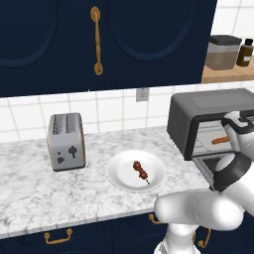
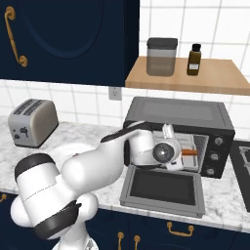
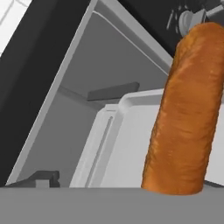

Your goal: Pick up the kebab skewer and baguette bread, and place them inside the toaster oven. Close the toaster oven door and start by setting the timer.

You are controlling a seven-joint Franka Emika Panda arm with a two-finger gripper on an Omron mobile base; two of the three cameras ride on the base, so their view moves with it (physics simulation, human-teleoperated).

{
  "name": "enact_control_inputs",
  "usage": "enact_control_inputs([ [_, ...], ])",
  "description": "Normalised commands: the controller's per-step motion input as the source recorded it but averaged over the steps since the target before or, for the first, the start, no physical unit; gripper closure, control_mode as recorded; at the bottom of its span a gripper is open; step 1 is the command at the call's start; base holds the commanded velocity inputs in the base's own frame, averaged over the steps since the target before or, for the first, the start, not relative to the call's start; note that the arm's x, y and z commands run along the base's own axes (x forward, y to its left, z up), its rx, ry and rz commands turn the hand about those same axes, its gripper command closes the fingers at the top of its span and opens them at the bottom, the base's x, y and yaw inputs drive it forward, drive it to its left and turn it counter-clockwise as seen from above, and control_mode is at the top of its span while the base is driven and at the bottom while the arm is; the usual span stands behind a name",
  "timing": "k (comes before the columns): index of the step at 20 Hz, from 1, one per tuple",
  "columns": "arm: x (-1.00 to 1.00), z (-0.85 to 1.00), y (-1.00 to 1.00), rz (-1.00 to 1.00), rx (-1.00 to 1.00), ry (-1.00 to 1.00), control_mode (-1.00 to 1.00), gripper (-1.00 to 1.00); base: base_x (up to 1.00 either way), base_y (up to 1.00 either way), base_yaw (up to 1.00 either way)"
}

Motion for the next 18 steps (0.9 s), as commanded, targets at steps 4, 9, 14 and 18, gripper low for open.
enact_control_inputs([
  [4, 0.0, 0.2, -0.08, 0.0, -0.05, 0.15, -1.0, -1.0, 0.0, 0.0, 0.0],
  [9, -0.06, 0.25, -0.11, 0.0, -0.08, 0.3, -1.0, -1.0, 0.0, 0.0, 0.0],
  [14, -0.18, 0.0, -0.17, 0.06, -0.09, 0.2, -1.0, -1.0, 0.0, 0.0, 0.0],
  [18, -0.36, -0.15, -0.34, 0.14, -0.11, 0.05, -1.0, -1.0, 0.0, 0.0, 0.0],
])
